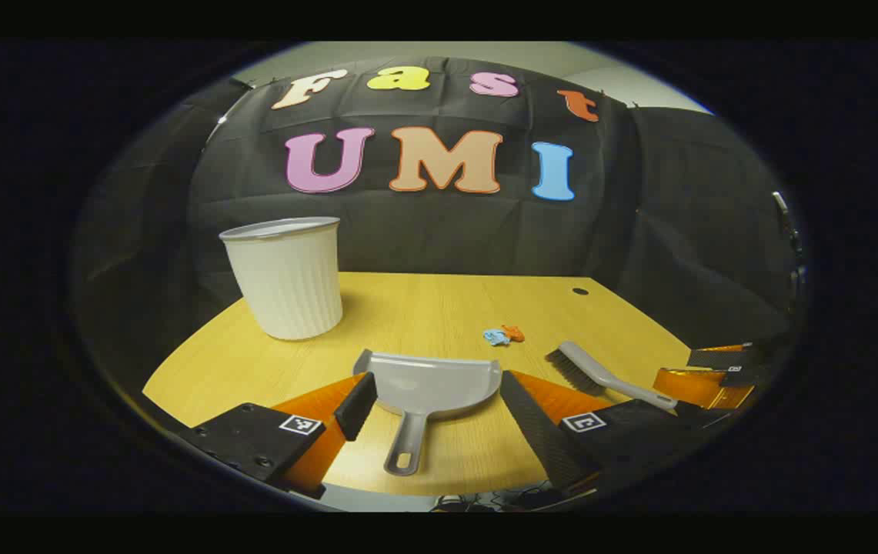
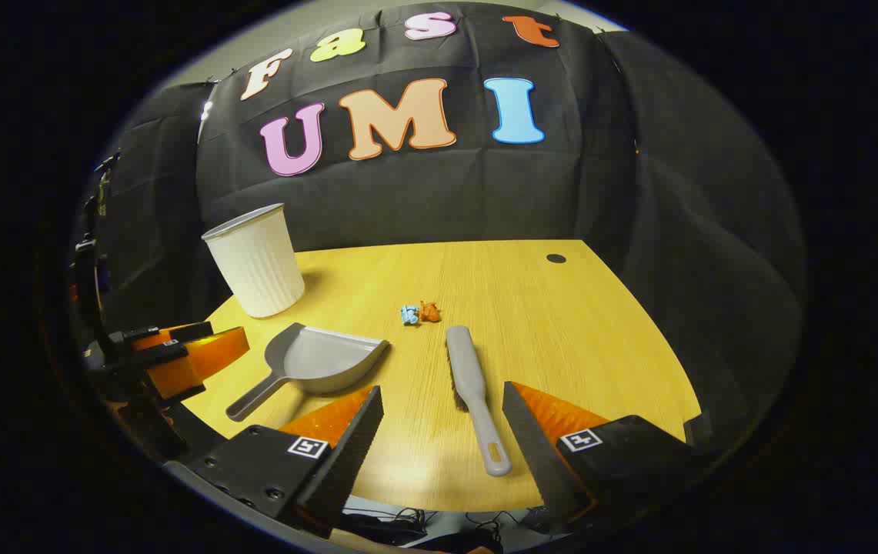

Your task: Pick up the small broom and dustpan from the desktop, sweep the trash into the dustpan with the broom, and then empty the trash into the garbage bin.

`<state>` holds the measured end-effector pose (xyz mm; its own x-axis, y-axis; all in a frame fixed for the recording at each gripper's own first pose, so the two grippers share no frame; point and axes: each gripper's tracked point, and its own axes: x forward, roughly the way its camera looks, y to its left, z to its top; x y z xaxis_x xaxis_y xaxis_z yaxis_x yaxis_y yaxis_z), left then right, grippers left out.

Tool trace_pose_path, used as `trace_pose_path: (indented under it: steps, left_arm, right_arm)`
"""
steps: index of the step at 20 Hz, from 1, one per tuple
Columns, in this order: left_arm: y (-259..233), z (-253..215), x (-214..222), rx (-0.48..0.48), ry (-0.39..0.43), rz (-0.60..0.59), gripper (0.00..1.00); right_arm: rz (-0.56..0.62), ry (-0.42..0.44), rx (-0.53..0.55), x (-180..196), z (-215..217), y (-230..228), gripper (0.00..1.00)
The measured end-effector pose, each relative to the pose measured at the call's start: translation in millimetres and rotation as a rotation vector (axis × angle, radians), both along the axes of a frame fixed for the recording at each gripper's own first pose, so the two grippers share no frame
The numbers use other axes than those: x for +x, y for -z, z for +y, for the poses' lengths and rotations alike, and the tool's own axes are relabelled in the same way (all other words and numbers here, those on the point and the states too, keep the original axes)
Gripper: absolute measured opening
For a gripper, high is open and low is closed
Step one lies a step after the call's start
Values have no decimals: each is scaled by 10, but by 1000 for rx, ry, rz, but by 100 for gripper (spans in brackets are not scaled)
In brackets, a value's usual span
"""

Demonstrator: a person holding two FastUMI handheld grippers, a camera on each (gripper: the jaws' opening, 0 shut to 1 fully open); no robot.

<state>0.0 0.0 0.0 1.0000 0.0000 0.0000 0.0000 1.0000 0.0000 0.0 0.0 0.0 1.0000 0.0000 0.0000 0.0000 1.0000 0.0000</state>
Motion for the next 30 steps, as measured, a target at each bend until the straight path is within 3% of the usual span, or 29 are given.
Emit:
trace_pose_path:
  steps: [21, 30]
  left_arm:
    - [184, 68, 55, 30, -24, 71, 98]
    - [258, 35, 8, 40, -34, 83, 98]
  right_arm:
    - [78, -29, 8, 171, 54, 155, 93]
    - [94, -22, 74, 165, -44, 199, 93]
